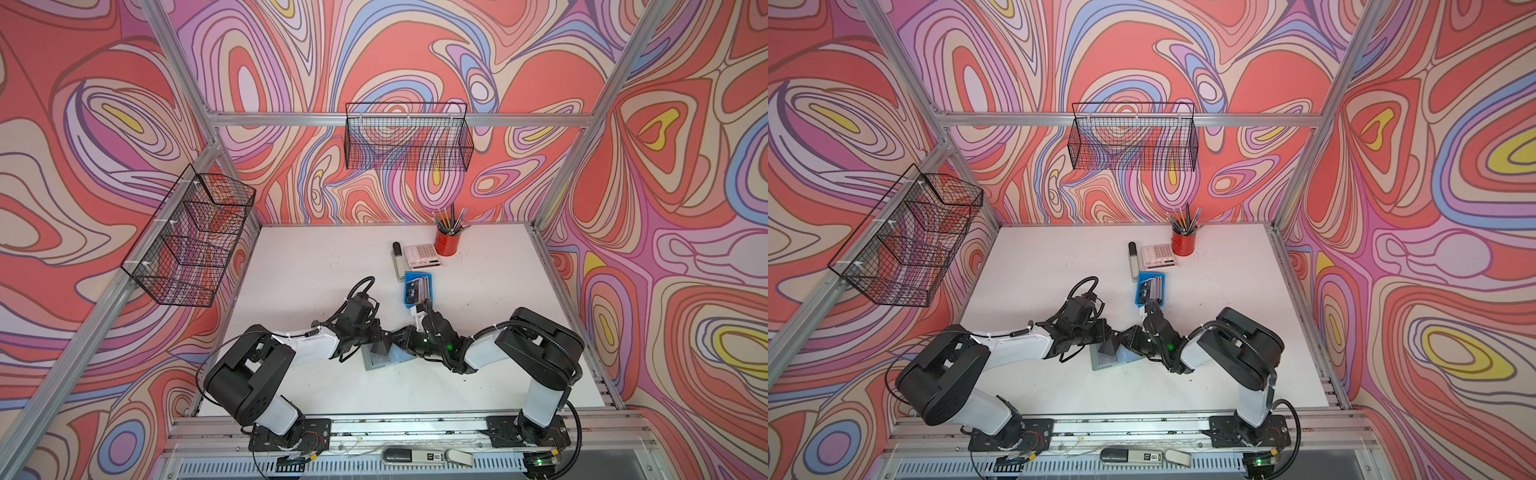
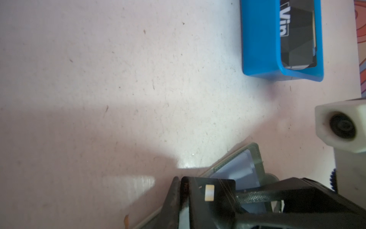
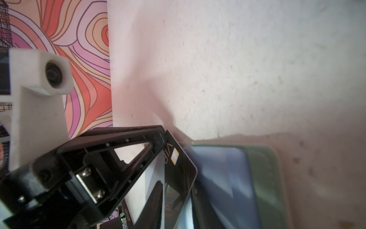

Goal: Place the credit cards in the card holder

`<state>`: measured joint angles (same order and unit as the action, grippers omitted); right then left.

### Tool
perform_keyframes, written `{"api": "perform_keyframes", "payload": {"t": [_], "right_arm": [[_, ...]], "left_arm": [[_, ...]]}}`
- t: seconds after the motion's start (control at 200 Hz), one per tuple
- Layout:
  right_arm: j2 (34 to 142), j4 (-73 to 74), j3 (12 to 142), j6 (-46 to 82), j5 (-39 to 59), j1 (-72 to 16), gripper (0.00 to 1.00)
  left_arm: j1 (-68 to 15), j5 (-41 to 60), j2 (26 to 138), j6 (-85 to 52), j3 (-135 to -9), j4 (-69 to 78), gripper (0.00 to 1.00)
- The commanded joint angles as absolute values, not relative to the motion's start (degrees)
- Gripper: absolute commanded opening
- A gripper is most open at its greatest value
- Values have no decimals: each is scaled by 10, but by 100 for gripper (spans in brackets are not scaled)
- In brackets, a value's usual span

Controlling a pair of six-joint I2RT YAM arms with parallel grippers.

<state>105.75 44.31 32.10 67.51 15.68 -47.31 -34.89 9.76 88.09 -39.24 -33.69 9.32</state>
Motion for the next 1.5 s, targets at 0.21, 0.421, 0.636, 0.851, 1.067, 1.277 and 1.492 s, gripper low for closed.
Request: {"api": "perform_keyframes", "payload": {"t": [0.21, 0.421, 0.636, 0.851, 1.067, 1.277, 1.492], "right_arm": [[1072, 462, 314, 701, 160, -472, 4], [1072, 474, 314, 707, 158, -473, 0], [1041, 398, 328, 663, 158, -464, 0], [1031, 330, 341, 587, 224, -456, 0], [1033, 303, 341, 553, 250, -457, 0], [1032, 295, 342, 540, 263, -457, 0], [1045, 279, 358, 524, 275, -457, 0]], "left_arm": [[-352, 108, 870, -396, -318, 104, 12], [-352, 99, 842, -394, -315, 92, 15], [-352, 56, 747, -397, -312, 14, 39], [-352, 27, 615, -442, -247, -71, 45], [-352, 65, 562, -478, -177, -65, 45], [-355, 116, 576, -486, -144, 7, 41], [-364, 138, 639, -486, -145, 84, 35]]}}
